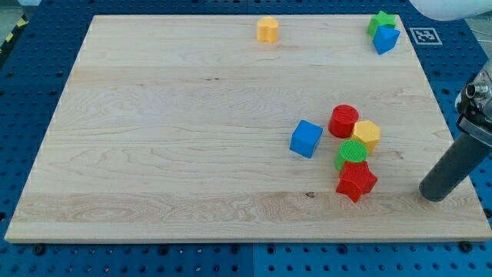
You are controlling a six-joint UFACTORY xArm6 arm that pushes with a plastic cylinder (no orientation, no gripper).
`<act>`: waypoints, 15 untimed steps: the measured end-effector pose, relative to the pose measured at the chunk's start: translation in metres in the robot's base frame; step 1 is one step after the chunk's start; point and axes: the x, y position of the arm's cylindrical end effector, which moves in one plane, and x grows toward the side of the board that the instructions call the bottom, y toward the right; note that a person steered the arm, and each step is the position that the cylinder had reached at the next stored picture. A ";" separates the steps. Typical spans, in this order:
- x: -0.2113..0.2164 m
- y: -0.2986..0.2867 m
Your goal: Move the red star to the right of the green circle
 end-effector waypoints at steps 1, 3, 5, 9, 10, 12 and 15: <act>0.016 0.000; 0.048 -0.008; 0.047 -0.139; -0.004 -0.123; -0.004 -0.104; 0.010 -0.094; 0.010 -0.070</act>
